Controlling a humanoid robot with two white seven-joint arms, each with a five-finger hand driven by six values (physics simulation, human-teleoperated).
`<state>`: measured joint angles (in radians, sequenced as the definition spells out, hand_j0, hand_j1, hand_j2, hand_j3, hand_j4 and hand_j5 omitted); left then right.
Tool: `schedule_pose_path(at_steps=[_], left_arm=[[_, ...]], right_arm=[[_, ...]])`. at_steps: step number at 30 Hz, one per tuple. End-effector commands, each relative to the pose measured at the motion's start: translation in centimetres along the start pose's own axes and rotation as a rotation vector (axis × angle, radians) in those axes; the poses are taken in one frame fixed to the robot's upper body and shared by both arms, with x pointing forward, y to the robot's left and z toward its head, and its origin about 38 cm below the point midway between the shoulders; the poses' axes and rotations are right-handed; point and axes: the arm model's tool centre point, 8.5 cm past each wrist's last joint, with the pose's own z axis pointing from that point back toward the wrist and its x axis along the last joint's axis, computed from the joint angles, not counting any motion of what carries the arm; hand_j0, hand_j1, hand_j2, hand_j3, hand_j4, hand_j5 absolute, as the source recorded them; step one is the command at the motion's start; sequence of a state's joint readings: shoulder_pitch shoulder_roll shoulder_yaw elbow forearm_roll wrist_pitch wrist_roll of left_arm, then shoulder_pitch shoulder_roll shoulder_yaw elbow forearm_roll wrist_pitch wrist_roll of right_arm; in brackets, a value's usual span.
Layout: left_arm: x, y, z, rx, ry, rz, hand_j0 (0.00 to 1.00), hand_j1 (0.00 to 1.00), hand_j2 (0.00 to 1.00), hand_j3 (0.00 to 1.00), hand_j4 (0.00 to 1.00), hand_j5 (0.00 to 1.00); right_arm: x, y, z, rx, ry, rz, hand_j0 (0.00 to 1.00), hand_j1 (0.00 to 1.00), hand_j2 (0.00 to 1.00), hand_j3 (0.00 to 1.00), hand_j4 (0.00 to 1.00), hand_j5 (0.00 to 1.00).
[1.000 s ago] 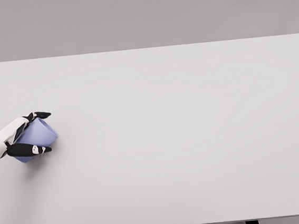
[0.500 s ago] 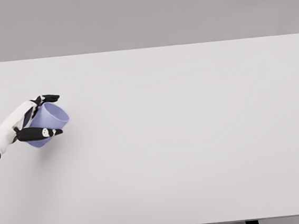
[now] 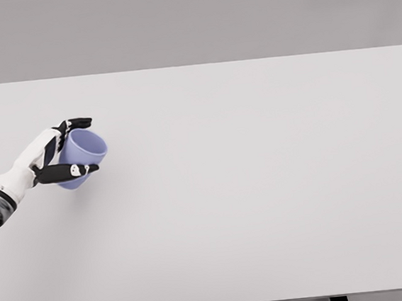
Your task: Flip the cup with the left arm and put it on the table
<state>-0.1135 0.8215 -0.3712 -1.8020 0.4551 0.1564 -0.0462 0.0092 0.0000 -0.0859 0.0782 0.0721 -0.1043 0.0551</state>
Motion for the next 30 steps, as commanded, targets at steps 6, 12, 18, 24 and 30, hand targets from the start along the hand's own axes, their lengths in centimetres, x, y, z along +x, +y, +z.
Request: schedule_pose_path(at_steps=[6, 12, 18, 24, 30], left_arm=[[0.2, 0.1, 0.0, 0.016, -0.026, 0.015, 0.85, 0.85, 0.85, 0.85, 0.85, 0.85], [0.4, 0.3, 0.2, 0.027, -0.046, 0.02, 0.85, 0.85, 0.85, 0.85, 0.85, 0.85], [0.3, 0.2, 0.2, 0.028, -0.048, 0.026, 0.87, 0.87, 0.87, 0.87, 0.87, 0.87], [-0.2, 0.0, 0.5, 0.026, -0.035, 0.032, 0.87, 0.87, 0.87, 0.87, 0.87, 0.87], [-1.1, 0.7, 1.5, 0.051, -0.01, 0.037, 0.93, 0.93, 0.93, 0.93, 0.93, 0.93]], right_arm=[[0.0, 0.0, 0.0, 0.0, 0.0, 0.0, 1.0, 1.0, 1.0, 1.0, 1.0, 1.0], [0.0, 0.0, 0.0, 0.0, 0.0, 0.0, 1.0, 1.0, 1.0, 1.0, 1.0, 1.0], [0.0, 0.0, 0.0, 0.0, 0.0, 0.0, 1.0, 1.0, 1.0, 1.0, 1.0, 1.0], [0.0, 0.0, 0.0, 0.0, 0.0, 0.0, 1.0, 1.0, 1.0, 1.0, 1.0, 1.0], [0.0, 0.0, 0.0, 0.0, 0.0, 0.0, 1.0, 1.0, 1.0, 1.0, 1.0, 1.0]])
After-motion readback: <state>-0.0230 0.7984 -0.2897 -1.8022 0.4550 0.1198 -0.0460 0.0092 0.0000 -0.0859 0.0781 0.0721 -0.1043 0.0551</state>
